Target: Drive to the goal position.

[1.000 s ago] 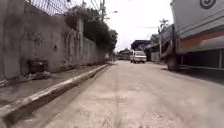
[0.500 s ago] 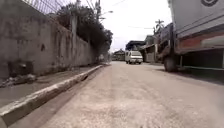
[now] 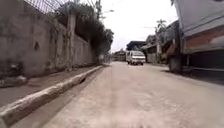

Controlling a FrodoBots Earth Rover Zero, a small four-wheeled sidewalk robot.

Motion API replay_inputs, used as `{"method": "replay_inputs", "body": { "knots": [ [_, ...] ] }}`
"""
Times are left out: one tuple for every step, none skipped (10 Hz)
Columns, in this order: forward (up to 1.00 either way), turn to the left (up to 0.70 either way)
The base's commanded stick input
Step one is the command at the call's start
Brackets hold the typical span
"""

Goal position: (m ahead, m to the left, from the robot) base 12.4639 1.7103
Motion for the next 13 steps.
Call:
{"method": "replay_inputs", "body": {
  "knots": [
    [0.70, 0.00],
    [0.70, 0.00],
    [0.70, 0.00],
    [0.70, 0.00],
    [0.70, 0.00],
    [0.70, 0.00],
    [0.70, 0.00],
    [0.70, 0.00],
    [0.70, 0.00],
    [0.70, 0.00],
    [0.70, 0.00],
    [0.70, 0.00],
    [0.70, 0.00]
  ]
}}
